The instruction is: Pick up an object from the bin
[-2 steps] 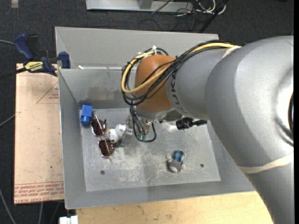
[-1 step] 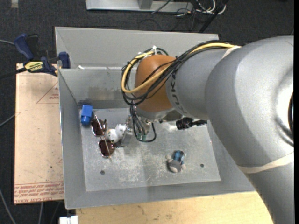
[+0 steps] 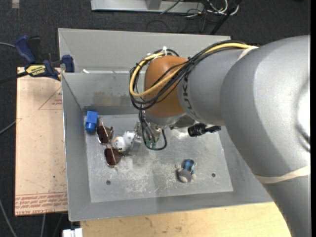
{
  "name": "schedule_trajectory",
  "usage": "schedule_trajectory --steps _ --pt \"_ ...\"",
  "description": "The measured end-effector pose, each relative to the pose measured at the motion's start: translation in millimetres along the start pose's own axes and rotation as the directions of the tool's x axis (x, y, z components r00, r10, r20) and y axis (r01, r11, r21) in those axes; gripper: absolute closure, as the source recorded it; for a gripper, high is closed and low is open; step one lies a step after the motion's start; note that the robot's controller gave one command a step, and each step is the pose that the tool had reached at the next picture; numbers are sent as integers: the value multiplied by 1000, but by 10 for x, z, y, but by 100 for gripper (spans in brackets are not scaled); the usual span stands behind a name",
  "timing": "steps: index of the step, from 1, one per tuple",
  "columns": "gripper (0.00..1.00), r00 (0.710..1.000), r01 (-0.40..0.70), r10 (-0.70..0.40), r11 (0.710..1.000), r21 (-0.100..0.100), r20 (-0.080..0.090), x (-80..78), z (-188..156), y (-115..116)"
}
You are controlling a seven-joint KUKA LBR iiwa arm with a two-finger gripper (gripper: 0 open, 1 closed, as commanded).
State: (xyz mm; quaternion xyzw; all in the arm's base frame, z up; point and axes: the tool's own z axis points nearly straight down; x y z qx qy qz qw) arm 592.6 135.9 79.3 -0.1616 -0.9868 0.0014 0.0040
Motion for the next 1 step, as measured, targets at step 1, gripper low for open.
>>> schedule_trajectory --steps 1 --pt "100 1000 0 0 1000 -2 2 -4 -232 3"
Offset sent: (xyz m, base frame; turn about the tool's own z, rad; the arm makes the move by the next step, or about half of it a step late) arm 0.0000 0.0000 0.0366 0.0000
